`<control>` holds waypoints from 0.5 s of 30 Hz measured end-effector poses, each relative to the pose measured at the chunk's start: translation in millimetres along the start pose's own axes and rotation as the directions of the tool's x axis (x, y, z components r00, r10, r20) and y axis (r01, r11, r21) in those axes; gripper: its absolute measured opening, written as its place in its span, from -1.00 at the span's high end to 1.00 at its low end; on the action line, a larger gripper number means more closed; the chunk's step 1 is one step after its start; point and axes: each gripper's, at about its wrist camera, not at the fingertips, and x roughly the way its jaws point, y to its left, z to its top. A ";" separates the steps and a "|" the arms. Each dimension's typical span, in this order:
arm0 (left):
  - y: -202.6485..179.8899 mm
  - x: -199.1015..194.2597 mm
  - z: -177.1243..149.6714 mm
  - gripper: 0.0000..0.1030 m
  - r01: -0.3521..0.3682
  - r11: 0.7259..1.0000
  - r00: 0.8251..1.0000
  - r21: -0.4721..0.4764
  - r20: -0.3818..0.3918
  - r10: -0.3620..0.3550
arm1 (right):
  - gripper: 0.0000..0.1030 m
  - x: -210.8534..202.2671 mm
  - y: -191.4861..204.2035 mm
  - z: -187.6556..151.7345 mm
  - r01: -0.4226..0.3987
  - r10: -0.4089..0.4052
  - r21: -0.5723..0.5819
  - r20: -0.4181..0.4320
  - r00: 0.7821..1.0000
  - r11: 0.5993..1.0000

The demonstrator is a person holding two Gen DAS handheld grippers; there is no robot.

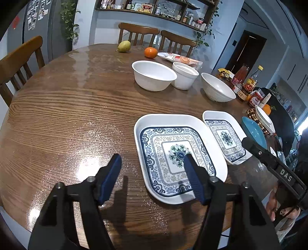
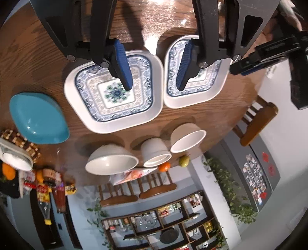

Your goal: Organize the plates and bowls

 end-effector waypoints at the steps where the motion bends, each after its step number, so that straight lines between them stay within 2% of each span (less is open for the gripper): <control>1: 0.7 0.7 0.2 -0.16 0.002 1.000 1.000 -0.002 -0.004 -0.002 | 0.03 0.0 1.3 -1.4 -0.011 0.011 -0.002 -0.007 1.000 1.000; 5: 0.6 5.0 0.1 -0.16 0.010 1.000 1.000 -0.004 -0.023 -0.010 | 0.03 -0.4 9.6 -7.2 -0.051 0.050 -0.015 -0.049 0.998 0.999; 10: -1.0 9.8 0.6 -0.16 0.038 0.999 0.999 -0.010 -0.037 -0.038 | 0.02 4.6 17.9 -14.5 -0.050 0.047 -0.029 -0.111 0.993 0.998; 15: -1.1 14.6 -0.6 -0.16 0.032 0.999 0.998 -0.002 -0.053 -0.032 | 0.02 9.8 21.1 -21.4 -0.071 0.067 -0.020 -0.158 0.985 0.997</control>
